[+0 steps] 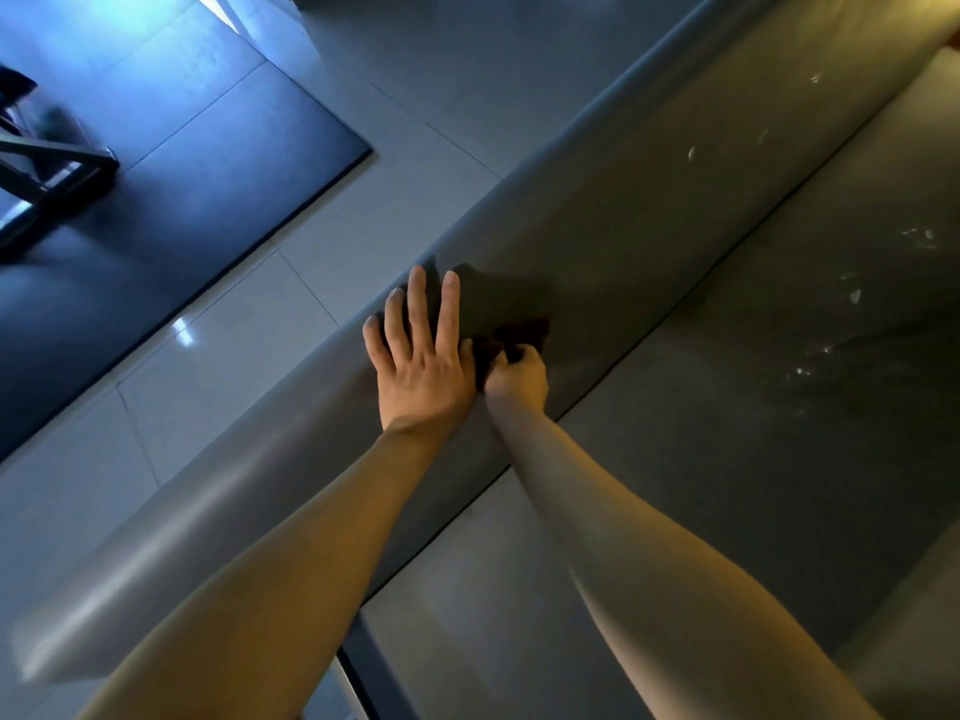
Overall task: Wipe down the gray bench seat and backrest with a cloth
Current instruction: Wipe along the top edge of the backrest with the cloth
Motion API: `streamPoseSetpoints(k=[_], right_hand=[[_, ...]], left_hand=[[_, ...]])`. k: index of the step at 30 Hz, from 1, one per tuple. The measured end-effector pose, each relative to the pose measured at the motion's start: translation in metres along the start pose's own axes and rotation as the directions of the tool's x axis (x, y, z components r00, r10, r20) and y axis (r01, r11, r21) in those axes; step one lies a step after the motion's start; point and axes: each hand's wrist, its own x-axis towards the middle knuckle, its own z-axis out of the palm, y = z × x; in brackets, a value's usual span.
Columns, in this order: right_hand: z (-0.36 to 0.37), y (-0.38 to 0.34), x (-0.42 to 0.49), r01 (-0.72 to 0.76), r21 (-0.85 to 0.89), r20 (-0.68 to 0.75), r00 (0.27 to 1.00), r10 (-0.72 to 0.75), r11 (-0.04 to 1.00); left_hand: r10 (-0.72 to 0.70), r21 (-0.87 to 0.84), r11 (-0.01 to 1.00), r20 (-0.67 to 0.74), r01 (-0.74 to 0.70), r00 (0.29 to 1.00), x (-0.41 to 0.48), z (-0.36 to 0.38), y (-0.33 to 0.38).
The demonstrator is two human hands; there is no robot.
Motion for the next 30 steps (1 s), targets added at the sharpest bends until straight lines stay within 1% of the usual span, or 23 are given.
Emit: streamPoseSetpoints(k=[2,3,4,6,7,8,9,11,13,14,15,16,17,19,20,22,24,26,27,28,29,30], right_hand=[[-0.007,-0.008,0.004,-0.035,0.003,0.012,0.999,0.035,0.999],[-0.011,-0.016,0.007,-0.001,0.023,-0.008,1.0,0.001,1.0],[-0.014,-0.025,0.01,0.061,0.08,-0.047,0.997,-0.057,0.995],[-0.018,-0.045,0.016,0.186,0.233,-0.139,0.978,-0.156,0.955],[-0.017,-0.053,0.017,0.212,0.289,-0.167,0.971,-0.169,0.934],[-0.014,-0.055,0.018,0.22,0.3,-0.177,0.969,-0.172,0.928],[-0.009,-0.051,0.018,0.207,0.256,-0.172,0.971,-0.166,0.944],[0.001,-0.027,0.014,0.124,0.1,-0.123,0.986,-0.111,0.987],[0.008,0.007,0.009,-0.01,0.005,-0.013,1.0,0.01,1.0],[0.007,0.018,0.004,-0.047,-0.036,0.05,0.998,0.049,0.998],[0.004,0.023,0.002,-0.037,-0.066,0.074,0.996,0.042,0.997],[0.0,0.021,0.003,0.012,-0.064,0.068,0.998,-0.007,0.998],[-0.005,0.013,0.005,0.072,-0.032,0.025,0.997,-0.071,0.997],[-0.017,-0.017,0.009,0.208,0.115,-0.11,0.975,-0.195,0.971],[-0.022,-0.033,0.012,0.264,0.162,-0.144,0.96,-0.241,0.951],[-0.023,-0.052,0.015,0.332,0.177,-0.164,0.938,-0.305,0.926],[-0.014,-0.047,0.015,0.305,0.083,-0.139,0.946,-0.292,0.949],[-0.006,-0.024,0.011,0.193,0.026,-0.122,0.974,-0.188,0.981],[-0.002,-0.011,0.01,0.09,0.077,-0.061,0.994,-0.085,0.993],[-0.001,-0.003,0.003,0.034,0.09,-0.015,0.999,-0.033,0.995],[-0.004,0.005,-0.002,-0.066,0.158,0.046,0.997,0.059,0.985],[-0.011,0.01,-0.008,-0.115,0.191,0.098,0.99,0.098,0.975]], left_hand=[[0.005,0.009,1.0,0.002,-0.005,1.0,0.0,-0.002,0.0],[0.007,0.015,1.0,0.007,-0.007,1.0,0.0,-0.003,0.0],[0.01,0.015,1.0,0.013,-0.01,1.0,-0.001,-0.003,-0.001],[0.015,0.014,1.0,0.021,-0.015,1.0,-0.002,-0.003,-0.002],[0.015,0.015,1.0,0.023,-0.015,1.0,-0.002,-0.004,-0.002],[0.018,0.014,1.0,0.02,-0.018,1.0,-0.002,-0.004,-0.002],[0.021,0.012,1.0,0.015,-0.022,1.0,-0.001,-0.003,-0.002],[0.017,0.004,1.0,0.003,-0.017,1.0,-0.001,-0.001,-0.002],[0.007,-0.002,1.0,0.006,-0.007,1.0,0.0,-0.001,-0.002],[0.005,-0.008,1.0,0.01,-0.004,1.0,-0.001,-0.002,-0.002],[0.006,-0.018,1.0,0.013,-0.006,1.0,-0.001,-0.002,-0.003],[0.008,-0.029,1.0,0.016,-0.007,1.0,-0.001,-0.002,-0.003],[0.006,-0.036,0.999,0.019,-0.005,1.0,-0.001,-0.002,-0.003],[0.016,-0.044,0.999,0.011,-0.015,1.0,-0.002,-0.001,-0.004],[0.021,-0.048,0.999,0.007,-0.02,1.0,-0.003,0.0,-0.005],[0.019,-0.045,0.999,-0.008,-0.019,1.0,-0.004,0.001,-0.005],[0.013,-0.036,0.999,-0.033,-0.014,0.999,-0.004,0.001,-0.005],[0.002,-0.053,0.999,-0.034,-0.004,0.999,-0.005,0.003,0.0],[-0.007,-0.071,0.997,-0.023,0.006,1.0,-0.007,0.003,0.003],[-0.022,-0.093,0.995,-0.007,0.021,1.0,-0.009,0.003,0.007],[-0.038,-0.115,0.993,0.01,0.038,0.999,-0.011,0.002,0.01],[-0.051,-0.132,0.99,0.031,0.055,0.998,-0.012,-0.001,0.014]])
